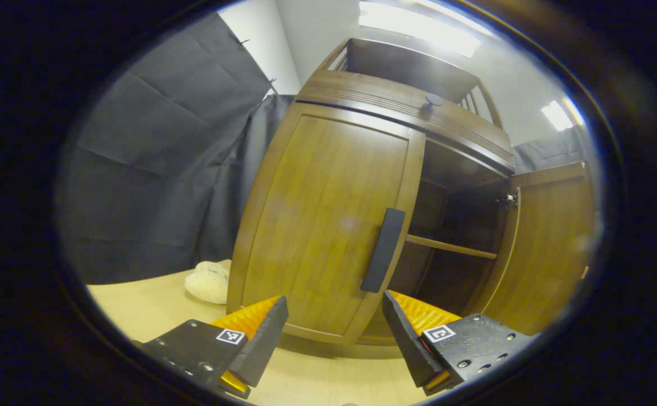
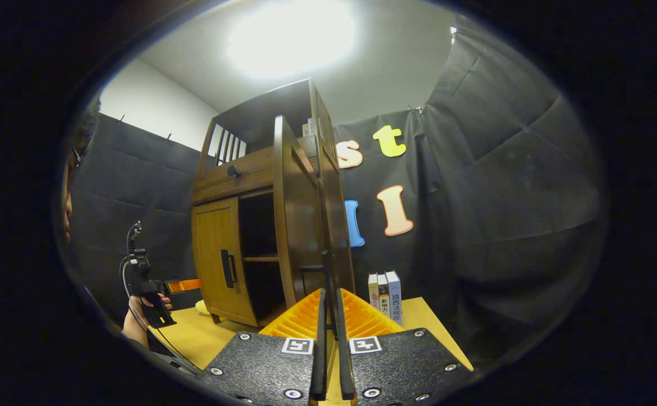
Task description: Open the right door of the double-door shoe cabinet with the right hand, and open the left door with the left hand.
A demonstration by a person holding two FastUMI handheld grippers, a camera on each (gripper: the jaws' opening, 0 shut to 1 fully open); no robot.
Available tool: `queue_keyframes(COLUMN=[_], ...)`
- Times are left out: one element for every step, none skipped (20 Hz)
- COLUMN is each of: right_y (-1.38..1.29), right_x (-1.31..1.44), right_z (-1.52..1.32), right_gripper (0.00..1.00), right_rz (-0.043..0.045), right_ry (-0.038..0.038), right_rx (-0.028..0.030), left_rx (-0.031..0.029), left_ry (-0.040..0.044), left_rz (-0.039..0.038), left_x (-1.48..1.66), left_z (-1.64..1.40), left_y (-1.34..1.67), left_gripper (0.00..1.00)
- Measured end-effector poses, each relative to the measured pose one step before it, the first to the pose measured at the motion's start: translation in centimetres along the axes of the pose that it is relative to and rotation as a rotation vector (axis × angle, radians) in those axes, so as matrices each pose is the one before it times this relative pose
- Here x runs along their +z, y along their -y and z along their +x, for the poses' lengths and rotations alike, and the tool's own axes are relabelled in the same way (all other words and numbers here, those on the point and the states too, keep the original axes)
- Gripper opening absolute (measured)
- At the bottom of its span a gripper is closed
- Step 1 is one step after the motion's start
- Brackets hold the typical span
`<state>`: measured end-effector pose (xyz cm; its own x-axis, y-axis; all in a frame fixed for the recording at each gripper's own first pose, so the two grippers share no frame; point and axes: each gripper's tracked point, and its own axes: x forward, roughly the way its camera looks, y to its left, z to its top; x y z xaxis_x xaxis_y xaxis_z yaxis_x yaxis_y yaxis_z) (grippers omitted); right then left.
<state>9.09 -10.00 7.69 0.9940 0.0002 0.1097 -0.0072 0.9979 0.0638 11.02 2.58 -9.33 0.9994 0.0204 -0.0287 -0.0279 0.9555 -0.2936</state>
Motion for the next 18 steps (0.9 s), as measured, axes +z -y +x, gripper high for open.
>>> queue_keyframes(right_y=[-1.074, -1.233, -0.845, -0.545, -0.518, -0.644, -0.719, -1.016, -1.392, -1.411, -1.201, -1.019, -0.44, -0.123, -0.461, -0.443, -0.528, -0.336], right_x=[0.44, 0.363, 0.067, 0.093, -0.06, -0.013, -0.038, -0.01, -0.025, 0.125, 0.125, 0.116, -0.09, -0.249, -0.339, -0.492, -0.438, -0.34], right_z=[-0.465, -0.145, 0.161, 0.374, 0.492, 0.667, 0.819, 0.794, 0.821, 0.734, 0.585, 0.853, 0.669, 0.94, 0.892, 1.113, 0.957, 0.984], right_gripper=[0.08, 0.08, 0.08, 0.08, 0.08, 0.08, 0.08, 0.09, 0.05, 0.1, 0.09, 0.18, 0.2, 0.27, 0.33, 0.39, 0.41, 0.48], right_rz=[0.00789, 0.00629, 0.00129, -0.00154, -0.00384, -0.00753, -0.0111, -0.00936, -0.00901, -0.00973, -0.00897, -0.005, 0.00065, 0.00708, 0.01148, 0.01254, 0.00572, -0.00404], right_ry=[0.01672, 0.01087, 0.00492, 0.00309, -0.00133, -0.00083, -0.00182, -0.00166, -0.00075, 0.0036, 0.00638, 0.00544, -0.00309, -0.00677, -0.01324, -0.01842, -0.01666, -0.01193], right_rx=[0.01553, 0.02632, 0.01373, 0.00054, -0.00138, -0.00298, 0.00206, 0.01226, 0.02563, 0.03041, 0.02923, 0.02183, -0.00168, -0.01292, -0.00859, -0.0002, 0.00546, 0.00272], left_rx=[-0.00954, -0.00068, -0.00289, -0.01306, -0.01154, -0.0123, -0.01524, -0.01939, -0.01506, -0.00926, -0.00716, -0.00401, -0.00183, -0.00348, -0.00411, -0.00017, 0.00474, 0.00035], left_ry=[0.0117, 0.00973, 0.0053, 0.00054, 0.00017, 0.00322, -0.00068, 0.00047, 0.00081, 0.00764, 0.00997, 0.004, -0.00671, -0.01356, -0.00323, 0.00382, 0.00249, 0.00486], left_rz=[0.01975, 0.01967, 0.01707, 0.01573, 0.01306, 0.00712, 0.00243, 0.00089, -0.00028, -0.0018, -0.00215, -0.00147, -0.00213, -0.00391, -0.0047, 0.00162, 0.00748, 0.00619], left_x=[0.256, 0.266, 0.02, 0.056, 0.066, 0.176, -0.131, -0.018, 0.02, 0.175, 0.345, 0.221, -0.054, -0.15, 0.187, 0.258, 0.262, 0.309], left_z=[0.169, 0.138, 0.09, 0.07, 0.038, 0.18, 0.121, 0.275, 0.246, 0.128, 0.252, 0.25, 0.224, 0.174, 0.326, 0.351, 0.232, 0.321], left_y=[-0.029, -0.024, 0.077, 0.261, 0.076, 0.153, 0.13, 0.308, 0.221, 0.17, 0.3, 0.175, -0.022, 0.005, -0.001, -0.088, -0.36, -0.002], left_gripper=[1.0, 1.0, 0.98, 0.98, 0.98, 0.9, 1.0, 1.0, 1.0, 1.0, 1.0, 1.0, 1.0, 0.9, 0.9, 1.0, 1.0, 1.0])
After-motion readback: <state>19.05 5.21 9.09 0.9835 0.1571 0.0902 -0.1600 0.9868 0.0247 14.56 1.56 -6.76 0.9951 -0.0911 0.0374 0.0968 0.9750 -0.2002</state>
